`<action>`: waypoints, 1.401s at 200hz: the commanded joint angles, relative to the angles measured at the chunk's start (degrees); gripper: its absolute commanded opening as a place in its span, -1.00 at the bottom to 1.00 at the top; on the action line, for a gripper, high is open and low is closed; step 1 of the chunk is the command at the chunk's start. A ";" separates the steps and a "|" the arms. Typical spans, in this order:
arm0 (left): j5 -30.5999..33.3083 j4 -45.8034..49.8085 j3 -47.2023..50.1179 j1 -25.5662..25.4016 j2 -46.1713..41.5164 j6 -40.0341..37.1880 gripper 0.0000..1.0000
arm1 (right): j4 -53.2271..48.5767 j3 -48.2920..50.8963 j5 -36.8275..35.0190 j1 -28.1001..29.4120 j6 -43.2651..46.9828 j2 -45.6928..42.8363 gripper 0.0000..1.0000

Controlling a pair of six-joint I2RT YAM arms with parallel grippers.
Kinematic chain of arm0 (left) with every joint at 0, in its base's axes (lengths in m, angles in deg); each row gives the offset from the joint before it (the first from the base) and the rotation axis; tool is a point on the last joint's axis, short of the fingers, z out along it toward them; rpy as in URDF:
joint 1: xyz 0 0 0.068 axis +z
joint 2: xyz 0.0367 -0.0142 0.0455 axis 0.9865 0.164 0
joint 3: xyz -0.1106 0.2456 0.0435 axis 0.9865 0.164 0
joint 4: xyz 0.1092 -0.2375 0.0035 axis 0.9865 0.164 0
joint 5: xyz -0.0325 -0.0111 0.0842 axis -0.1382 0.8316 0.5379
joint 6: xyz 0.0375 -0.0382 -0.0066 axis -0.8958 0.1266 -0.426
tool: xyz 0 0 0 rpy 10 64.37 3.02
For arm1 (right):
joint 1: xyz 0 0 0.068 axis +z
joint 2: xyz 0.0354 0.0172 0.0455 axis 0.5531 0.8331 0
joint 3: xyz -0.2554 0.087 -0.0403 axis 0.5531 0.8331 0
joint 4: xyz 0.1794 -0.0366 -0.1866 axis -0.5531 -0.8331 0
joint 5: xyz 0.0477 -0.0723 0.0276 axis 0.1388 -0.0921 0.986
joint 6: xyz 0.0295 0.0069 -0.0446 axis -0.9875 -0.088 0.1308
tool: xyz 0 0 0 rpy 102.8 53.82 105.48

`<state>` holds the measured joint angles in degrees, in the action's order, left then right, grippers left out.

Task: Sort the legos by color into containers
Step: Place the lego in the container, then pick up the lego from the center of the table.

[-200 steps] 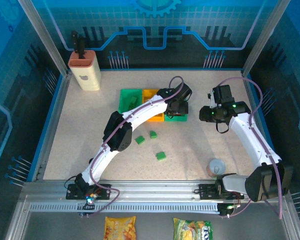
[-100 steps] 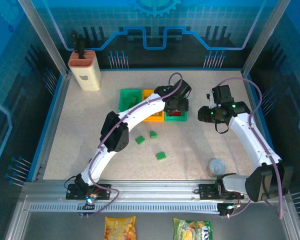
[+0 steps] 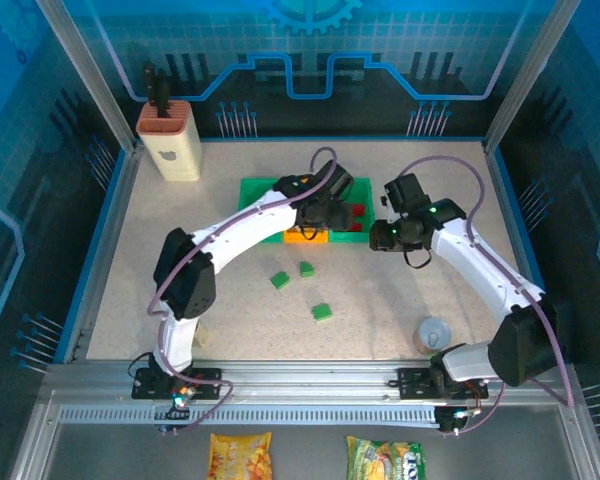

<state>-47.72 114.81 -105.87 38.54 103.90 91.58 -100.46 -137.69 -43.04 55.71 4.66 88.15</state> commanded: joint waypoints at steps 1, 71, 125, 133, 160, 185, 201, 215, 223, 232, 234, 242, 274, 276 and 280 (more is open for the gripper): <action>-1.61 -3.21 6.69 2.15 -5.91 -0.78 0.47 | -1.25 -3.21 -2.75 3.07 -2.88 2.27 -0.15; -4.69 -7.92 25.96 8.20 -17.56 -0.91 0.46 | -2.79 -10.35 -6.02 12.89 -7.08 11.46 -0.16; -2.29 -6.57 34.57 9.03 -22.26 -0.06 0.38 | -4.60 -15.08 -6.98 18.64 -8.61 17.69 -0.16; -2.26 -6.57 35.69 9.00 -22.49 0.48 0.37 | -4.75 -15.46 -7.00 19.12 -8.72 18.28 -0.16; -2.85 -7.24 38.63 8.97 -21.77 3.58 0.36 | -5.07 -15.88 -6.94 19.79 -8.84 19.13 -0.16; -2.57 -7.99 40.23 8.62 -20.29 6.49 0.36 | -5.06 -16.06 -6.94 19.84 -8.41 19.24 -0.16; -2.80 -8.34 40.28 8.29 -18.51 7.73 0.36 | -5.16 -16.15 -7.22 19.76 -7.88 19.17 -0.15; -3.33 -8.93 39.83 7.62 -16.84 8.42 0.36 | -5.28 -16.24 -7.29 19.79 -7.29 19.32 -0.16; -3.31 -8.88 39.28 6.96 -15.82 8.83 0.36 | -5.30 -16.32 -7.29 19.79 -6.94 19.30 -0.15; -3.29 -8.66 38.58 6.38 -14.38 9.21 0.37 | -5.39 -16.25 -7.37 19.63 -6.63 19.27 -0.15; -3.31 -8.62 38.36 6.22 -14.10 9.28 0.37 | -5.43 -16.24 -7.42 19.64 -6.57 19.31 -0.16; -3.30 -8.52 37.75 5.60 -12.80 9.58 0.39 | -5.42 -16.15 -7.40 19.51 -6.32 19.28 -0.15; -2.79 -7.48 35.60 4.28 -8.77 9.94 0.45 | -5.15 -15.62 -6.76 18.84 -5.50 19.00 -0.16; -2.74 -7.40 35.53 4.20 -8.61 9.97 0.45 | -5.20 -15.62 -6.78 18.83 -5.47 18.96 -0.16; -2.68 -7.39 35.52 4.14 -8.41 10.03 0.46 | -5.11 -15.47 -6.78 18.76 -5.35 18.91 -0.16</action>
<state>-50.87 106.26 -68.04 43.31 93.78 100.22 -104.42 -152.45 -49.68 75.03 -1.81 106.69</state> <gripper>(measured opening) 0.724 0.422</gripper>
